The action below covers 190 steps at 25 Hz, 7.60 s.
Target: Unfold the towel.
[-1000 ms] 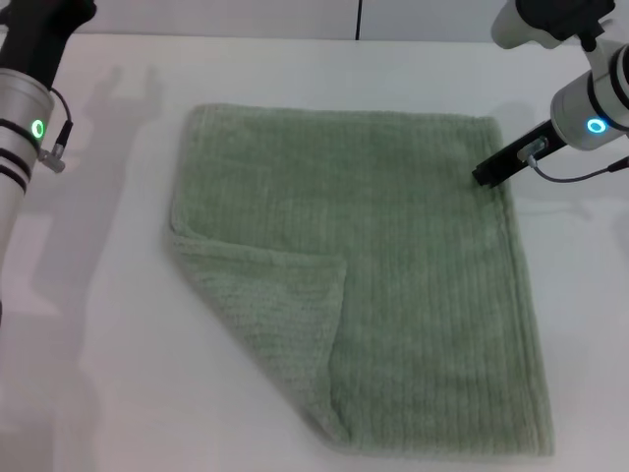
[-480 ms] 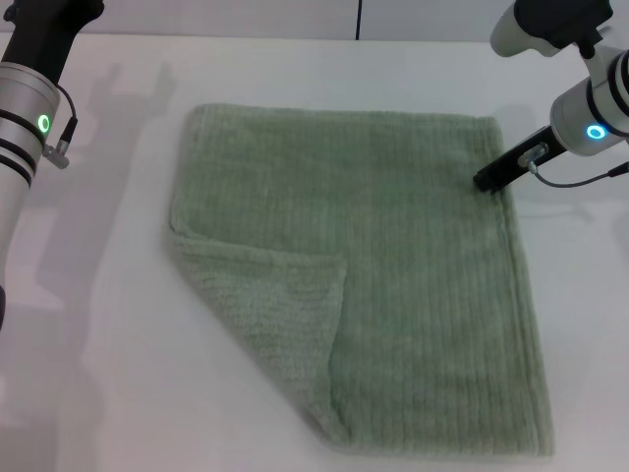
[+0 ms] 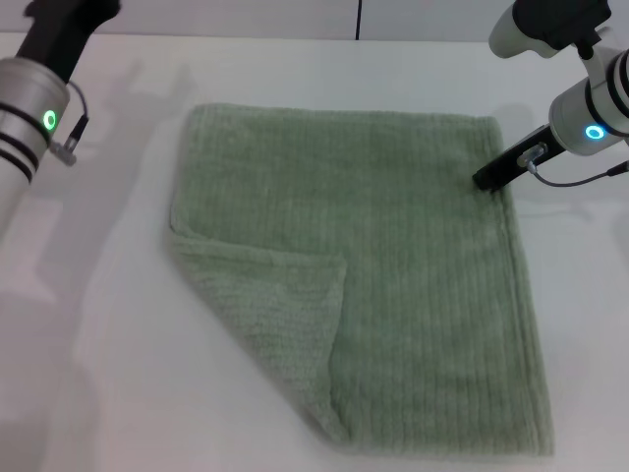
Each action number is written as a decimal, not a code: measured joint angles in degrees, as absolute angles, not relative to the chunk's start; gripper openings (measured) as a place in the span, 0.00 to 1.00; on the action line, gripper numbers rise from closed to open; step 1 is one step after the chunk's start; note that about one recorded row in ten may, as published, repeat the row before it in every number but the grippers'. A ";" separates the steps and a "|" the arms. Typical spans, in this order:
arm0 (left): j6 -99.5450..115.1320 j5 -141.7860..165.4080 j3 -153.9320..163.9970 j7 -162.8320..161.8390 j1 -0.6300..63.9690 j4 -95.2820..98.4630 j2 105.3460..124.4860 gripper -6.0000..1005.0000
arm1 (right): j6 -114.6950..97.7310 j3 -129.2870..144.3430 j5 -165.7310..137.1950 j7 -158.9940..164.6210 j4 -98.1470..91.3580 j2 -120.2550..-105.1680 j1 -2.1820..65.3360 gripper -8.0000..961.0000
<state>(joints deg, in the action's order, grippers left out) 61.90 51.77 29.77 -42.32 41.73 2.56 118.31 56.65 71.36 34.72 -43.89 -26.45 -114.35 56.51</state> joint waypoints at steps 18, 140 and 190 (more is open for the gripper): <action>55.32 51.79 68.56 -88.76 32.07 32.26 114.45 0.78 | 55.87 71.36 34.80 -44.47 -26.01 -114.49 56.51 0.01; 71.99 118.15 83.79 -111.54 33.85 58.27 118.38 0.78 | 54.43 71.43 34.28 -46.04 -24.29 -114.53 58.29 0.01; 65.78 119.69 90.88 -112.76 37.44 51.43 118.74 0.78 | 54.40 71.56 34.28 -45.97 -23.82 -114.88 58.64 0.01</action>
<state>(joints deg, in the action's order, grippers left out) 65.78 119.69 90.88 -112.76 37.44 51.43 118.74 54.40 71.56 34.28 -45.97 -23.82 -114.88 58.64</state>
